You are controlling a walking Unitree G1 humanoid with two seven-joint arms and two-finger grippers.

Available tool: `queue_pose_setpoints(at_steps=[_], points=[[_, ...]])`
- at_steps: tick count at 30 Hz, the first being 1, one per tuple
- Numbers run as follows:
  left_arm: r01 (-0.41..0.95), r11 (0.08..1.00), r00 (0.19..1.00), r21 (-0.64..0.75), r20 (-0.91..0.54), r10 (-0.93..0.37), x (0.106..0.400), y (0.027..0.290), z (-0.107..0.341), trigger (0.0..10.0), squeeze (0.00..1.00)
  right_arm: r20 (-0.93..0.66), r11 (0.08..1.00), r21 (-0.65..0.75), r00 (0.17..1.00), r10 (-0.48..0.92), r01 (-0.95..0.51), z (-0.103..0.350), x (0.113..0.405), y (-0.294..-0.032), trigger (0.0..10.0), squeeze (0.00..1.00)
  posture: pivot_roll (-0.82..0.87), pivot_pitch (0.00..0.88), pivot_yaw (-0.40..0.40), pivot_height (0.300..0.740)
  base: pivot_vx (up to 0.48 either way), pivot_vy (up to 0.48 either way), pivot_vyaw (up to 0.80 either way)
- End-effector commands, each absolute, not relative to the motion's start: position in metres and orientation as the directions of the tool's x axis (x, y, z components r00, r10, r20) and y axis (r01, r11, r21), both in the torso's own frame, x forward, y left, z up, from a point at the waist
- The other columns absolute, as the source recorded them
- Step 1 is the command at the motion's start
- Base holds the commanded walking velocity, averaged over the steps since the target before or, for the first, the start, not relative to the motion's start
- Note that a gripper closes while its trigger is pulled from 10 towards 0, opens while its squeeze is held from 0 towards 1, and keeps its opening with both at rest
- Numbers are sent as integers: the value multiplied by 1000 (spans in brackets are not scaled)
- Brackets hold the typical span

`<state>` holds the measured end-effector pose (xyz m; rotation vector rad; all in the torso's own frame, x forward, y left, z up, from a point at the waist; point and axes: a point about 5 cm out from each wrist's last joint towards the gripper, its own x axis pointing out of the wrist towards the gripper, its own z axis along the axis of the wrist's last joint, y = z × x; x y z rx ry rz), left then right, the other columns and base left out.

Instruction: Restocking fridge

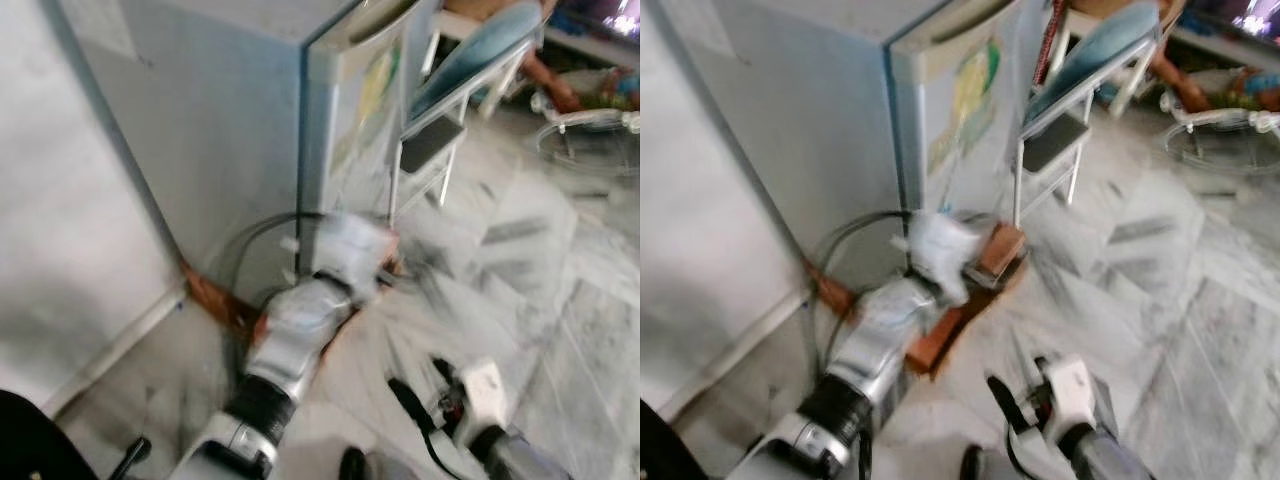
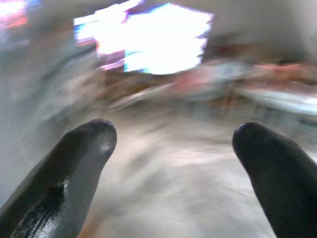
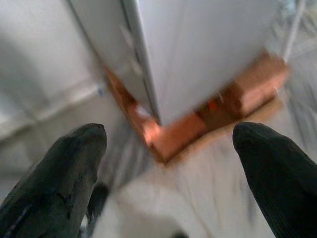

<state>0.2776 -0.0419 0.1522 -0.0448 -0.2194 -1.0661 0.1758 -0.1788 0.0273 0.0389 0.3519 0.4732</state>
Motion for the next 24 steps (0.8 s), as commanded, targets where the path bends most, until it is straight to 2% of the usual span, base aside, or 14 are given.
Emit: queue_pose_setpoints(at_steps=[1, 4, 6, 7, 9, 10, 13, 18, 21, 22, 24], points=[[932, 360, 341, 37, 245, -908, 256, -72, 166, 10000, 0, -351, 886, 132, 815, 462, -445, 24, 168, -182, 10000, 0, 58, 123, -61, 740, 0, 0, 0], [931, 360, 338, 51, 245, -909, 257, -79, 165, 10000, 0, -351, 879, 131, 808, 473, -457, 23, 169, -180, 10000, 0, 52, 121, -59, 740, 0, 0, 0], [918, 394, 373, 43, 240, -896, 261, -75, 164, 10000, 0, -351, 880, 137, 808, 473, -455, 21, 169, -180, 10000, 0, 52, 122, -59, 740, 0, 0, 0], [888, 460, 441, 28, 235, -866, 270, -66, 165, 10000, 0, -353, 880, 142, 807, 473, -453, 19, 169, -180, 10000, 0, 53, 122, -56, 740, 0, 0, 0], [868, 496, 476, 31, 233, -848, 274, -59, 166, 10000, 0, -355, 880, 144, 807, 472, -452, 16, 169, -180, 10000, 0, 53, 122, -56, 740, 0, 0, 0], [831, 556, 538, 8, 238, -808, 284, -46, 168, 10000, 0, -359, 880, 149, 805, 473, -451, 13, 168, -180, 10000, 0, 54, 123, -55, 740, 0, 0, 0], [739, 674, 652, 5, 250, -716, 302, -20, 170, 10000, 0, -364, 879, 157, 801, 476, -451, 7, 167, -178, 10000, 0, 54, 123, -55, 740, 0, 0, 0], [636, 772, 754, 8, 206, -624, 314, 11, 154, 10000, 0, -367, 878, 156, 798, 478, -453, 2, 166, -178, 10000, 0, 62, 122, -54, 740, 0, 0, 0], [583, 812, 803, 33, 128, -582, 308, 38, 129, 10000, 0, -330, 915, 65, 856, 397, -399, 5, 172, -187, 10000, 0, 67, 126, -53, 740, 0, 0, 0], [537, 842, 838, 54, 80, -540, 303, 55, 114, 10000, 0, -282, 948, 30, 907, 313, -318, 12, 182, -196, 10000, 0, 69, 127, -53, 740, 0, 0, 0], [519, 853, 850, 63, 63, -522, 300, 62, 109, 10000, 0, -259, 960, 32, 925, 276, -278, 16, 187, -199, 10000, 0, 68, 127, -51, 740, 0, 0, 0]])
